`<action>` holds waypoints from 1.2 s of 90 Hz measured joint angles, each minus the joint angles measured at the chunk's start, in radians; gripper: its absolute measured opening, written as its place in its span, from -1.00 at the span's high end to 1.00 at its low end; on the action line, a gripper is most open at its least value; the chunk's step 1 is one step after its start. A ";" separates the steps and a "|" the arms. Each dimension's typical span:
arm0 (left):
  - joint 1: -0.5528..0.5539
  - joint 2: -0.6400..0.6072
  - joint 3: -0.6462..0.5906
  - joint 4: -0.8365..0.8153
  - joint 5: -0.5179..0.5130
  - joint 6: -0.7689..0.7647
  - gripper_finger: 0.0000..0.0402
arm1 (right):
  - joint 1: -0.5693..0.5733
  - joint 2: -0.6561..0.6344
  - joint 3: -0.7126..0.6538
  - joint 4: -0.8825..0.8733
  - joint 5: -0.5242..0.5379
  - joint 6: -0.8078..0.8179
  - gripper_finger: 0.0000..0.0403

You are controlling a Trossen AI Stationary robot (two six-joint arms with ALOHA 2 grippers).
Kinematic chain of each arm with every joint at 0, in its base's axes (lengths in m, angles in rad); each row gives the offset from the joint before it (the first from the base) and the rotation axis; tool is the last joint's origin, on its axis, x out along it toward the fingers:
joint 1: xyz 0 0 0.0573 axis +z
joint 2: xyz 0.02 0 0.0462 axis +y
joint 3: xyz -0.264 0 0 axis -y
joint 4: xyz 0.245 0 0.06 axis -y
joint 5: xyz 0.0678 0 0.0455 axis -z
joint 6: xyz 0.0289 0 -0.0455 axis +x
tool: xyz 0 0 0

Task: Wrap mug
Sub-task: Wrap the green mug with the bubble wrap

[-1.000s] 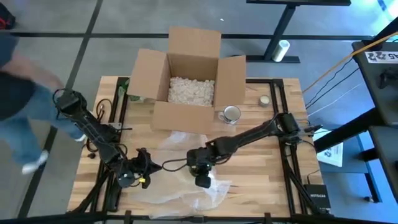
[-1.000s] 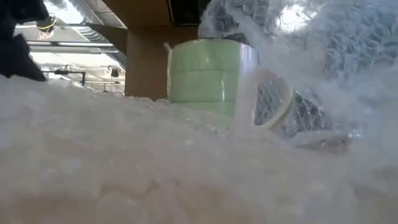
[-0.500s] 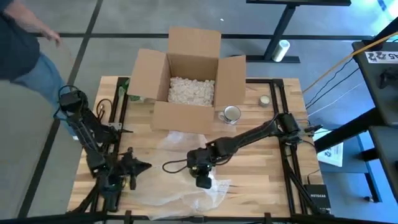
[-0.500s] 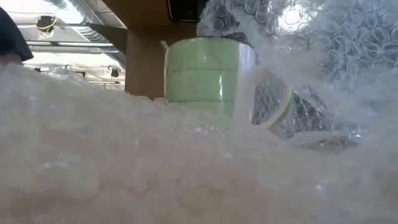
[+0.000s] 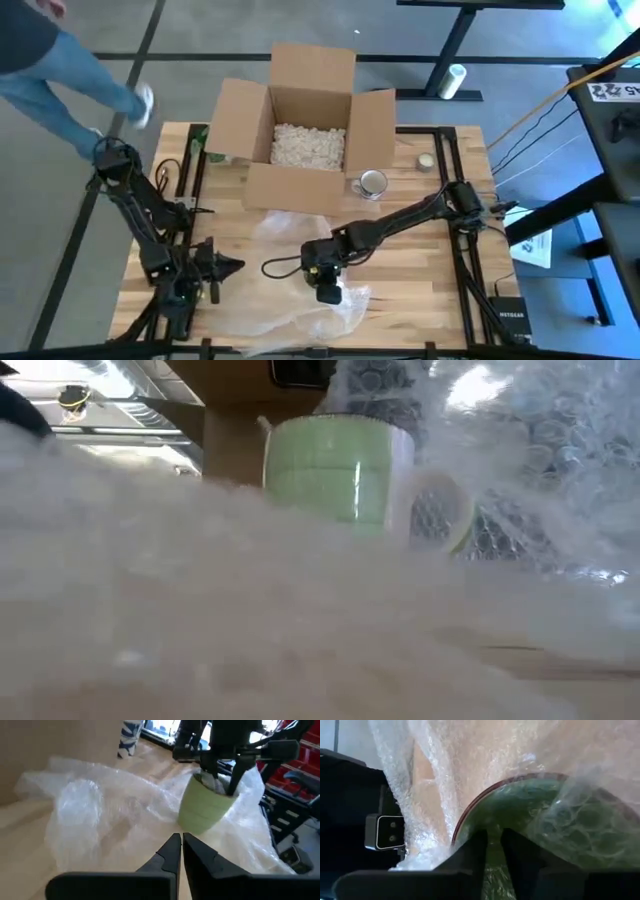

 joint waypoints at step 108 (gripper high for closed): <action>0.519 0.106 0.082 0.618 0.761 0.784 1.00 | 0.000 -0.083 0.001 -0.051 0.067 0.002 0.62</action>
